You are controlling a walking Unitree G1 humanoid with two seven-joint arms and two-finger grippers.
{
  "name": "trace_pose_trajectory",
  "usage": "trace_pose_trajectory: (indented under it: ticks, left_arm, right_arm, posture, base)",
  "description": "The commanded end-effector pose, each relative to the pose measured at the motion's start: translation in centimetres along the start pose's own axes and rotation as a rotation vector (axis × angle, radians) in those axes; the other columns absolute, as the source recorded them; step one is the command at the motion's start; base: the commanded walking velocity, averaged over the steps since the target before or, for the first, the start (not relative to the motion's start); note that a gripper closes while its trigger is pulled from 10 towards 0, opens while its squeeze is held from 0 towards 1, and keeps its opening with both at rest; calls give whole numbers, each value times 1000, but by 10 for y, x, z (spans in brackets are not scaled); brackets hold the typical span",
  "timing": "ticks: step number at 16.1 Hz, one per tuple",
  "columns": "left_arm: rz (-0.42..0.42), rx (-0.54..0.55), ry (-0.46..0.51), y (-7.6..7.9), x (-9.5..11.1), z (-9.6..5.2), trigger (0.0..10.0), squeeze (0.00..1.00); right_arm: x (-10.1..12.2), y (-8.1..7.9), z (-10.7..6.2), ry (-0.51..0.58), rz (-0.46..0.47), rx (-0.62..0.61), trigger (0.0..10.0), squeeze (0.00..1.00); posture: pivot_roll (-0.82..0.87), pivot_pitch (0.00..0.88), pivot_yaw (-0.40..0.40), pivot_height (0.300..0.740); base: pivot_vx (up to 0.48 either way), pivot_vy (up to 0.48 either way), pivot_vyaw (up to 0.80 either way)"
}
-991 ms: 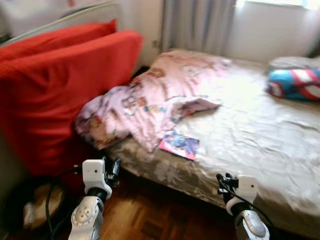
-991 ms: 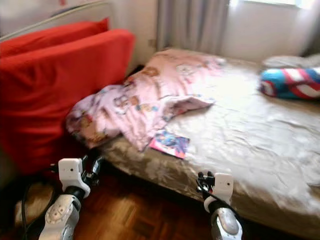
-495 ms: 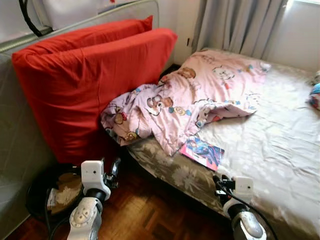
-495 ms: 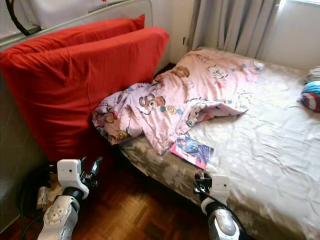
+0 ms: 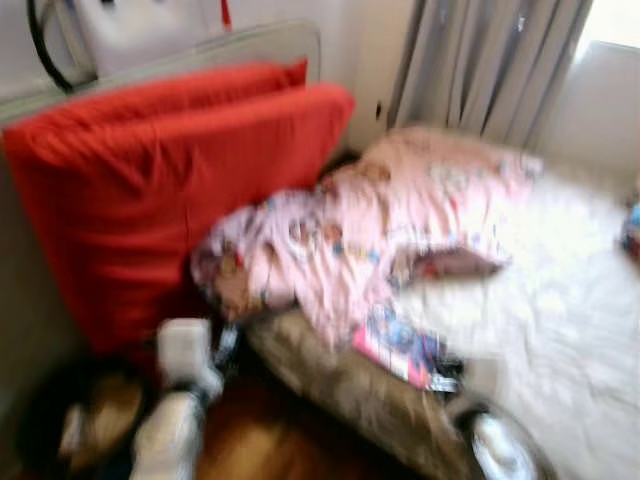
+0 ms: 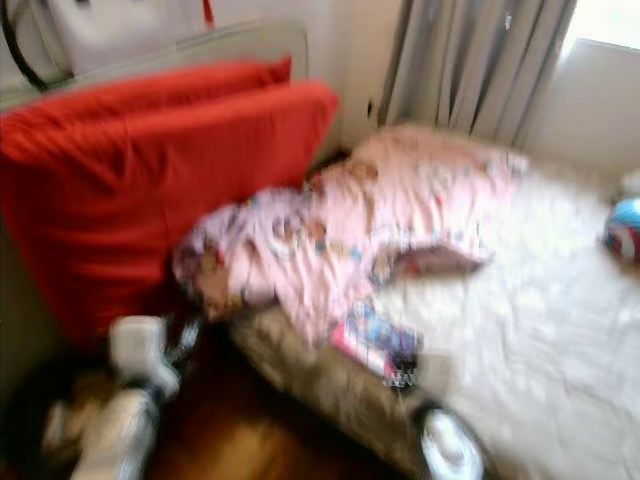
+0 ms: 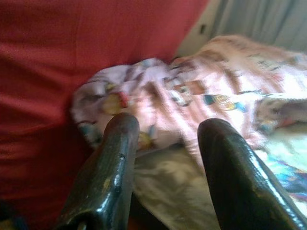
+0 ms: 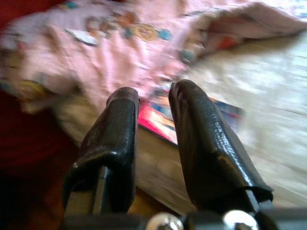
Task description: Clean up the room
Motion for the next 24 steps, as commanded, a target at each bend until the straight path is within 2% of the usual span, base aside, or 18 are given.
trace_pose_trajectory:
  ticks: [1,6,9,12,14,19,21,24]
  left_arm:
    - [-21,-27,15,11,4,4,10000,0]
    - [-23,-30,22,13,6,5,10000,0]
    - [-20,-34,17,13,6,4,10000,0]
    - [-17,-41,12,13,6,4,10000,0]
    - [-19,-41,11,13,6,3,10000,0]
    - [-23,-16,28,12,10,2,10000,0]
    - [-22,23,46,10,14,1,10000,0]
    - [-25,22,50,10,16,0,10000,0]
  right_arm:
    - [0,13,-6,-4,-18,-32,10000,0]
    - [4,16,-5,19,-9,-54,10000,0]
    - [4,22,-5,22,-2,-114,10000,0]
    - [5,22,-5,22,-7,-121,10000,0]
    - [6,21,-5,34,-9,-118,10000,0]
    - [11,11,-1,56,-38,-67,10000,0]
    - [17,4,2,82,-54,-28,10000,0]
    - [29,-2,4,118,-85,11,10000,0]
  posture:
    - [-19,0,-29,740]
    - [-17,0,-32,740]
    - [-11,5,-29,740]
    - [-10,10,-27,740]
    - [-9,12,-27,740]
    - [-11,15,-26,740]
    - [-18,17,-28,740]
    - [-23,19,-31,740]
  base:
    - [341,0,0]
    - [340,0,0]
    - [308,0,0]
    - [0,0,-742]
    - [0,0,0]
    - [0,0,0]
    - [0,0,0]
    - [0,0,0]
Point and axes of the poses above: a point about 5 cm out from each wrist's last joint towards the gripper, its own z axis pointing out of the wrist towards the gripper, its own x axis along the axis of the wrist's last joint, y = z × x, the point moved 1 cm from there along z, pointing out of the wrist towards the gripper, and after that the axes turned 5 degrees about z, right-handed, at the moved point
